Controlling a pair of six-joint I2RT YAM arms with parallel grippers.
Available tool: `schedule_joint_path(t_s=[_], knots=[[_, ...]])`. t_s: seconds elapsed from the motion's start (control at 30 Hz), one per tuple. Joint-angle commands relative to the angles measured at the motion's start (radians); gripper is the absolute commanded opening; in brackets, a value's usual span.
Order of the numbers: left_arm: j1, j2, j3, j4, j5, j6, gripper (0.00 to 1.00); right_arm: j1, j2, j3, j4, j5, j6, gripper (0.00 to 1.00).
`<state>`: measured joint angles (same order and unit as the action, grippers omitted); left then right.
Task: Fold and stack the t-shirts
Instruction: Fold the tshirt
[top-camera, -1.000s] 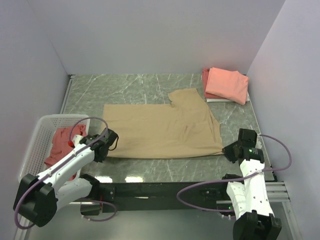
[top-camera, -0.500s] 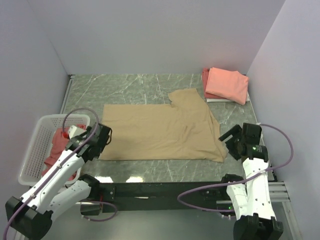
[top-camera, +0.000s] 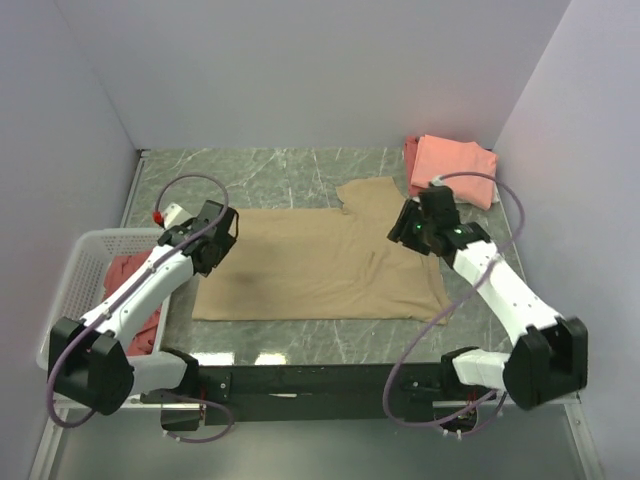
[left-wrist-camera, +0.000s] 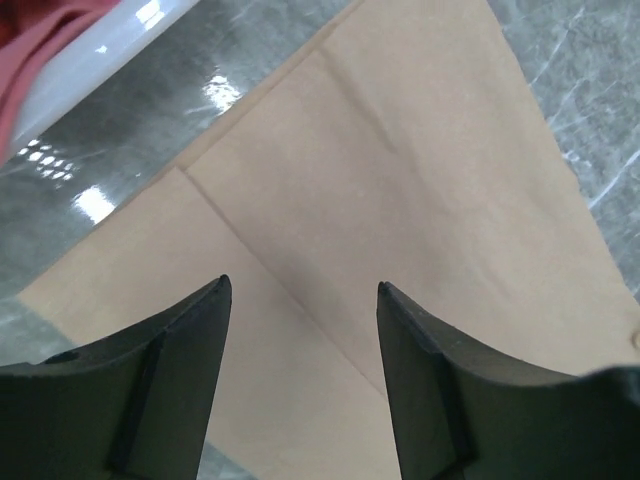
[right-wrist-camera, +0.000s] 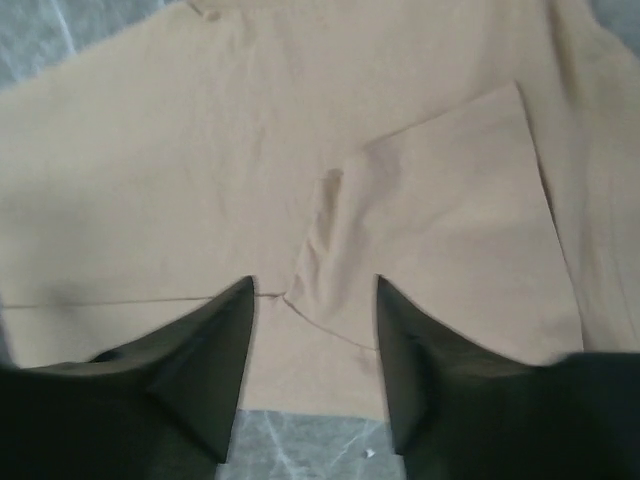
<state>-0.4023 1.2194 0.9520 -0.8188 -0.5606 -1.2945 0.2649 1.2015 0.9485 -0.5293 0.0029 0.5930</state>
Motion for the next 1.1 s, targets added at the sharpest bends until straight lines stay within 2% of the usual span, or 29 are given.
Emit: schedule_joint_path(t_s=[0.0,0.2,0.37,1.07], knots=[[0.106,0.043,0.053,0.138,0.163,0.152,0.64,0.077,0.125,0.094,0.083,0.066,-0.022,0.53],[0.192,0.092,0.071,0.224,0.287,0.264,0.61,0.198,0.341,0.206,0.066,0.155,-0.018,0.5],[0.21,0.118,0.082,0.245,0.329,0.288,0.61,0.229,0.496,0.294,0.026,0.213,-0.01,0.42],[0.264,0.117,0.024,0.305,0.399,0.328,0.58,0.241,0.63,0.248,0.032,0.272,0.034,0.41]])
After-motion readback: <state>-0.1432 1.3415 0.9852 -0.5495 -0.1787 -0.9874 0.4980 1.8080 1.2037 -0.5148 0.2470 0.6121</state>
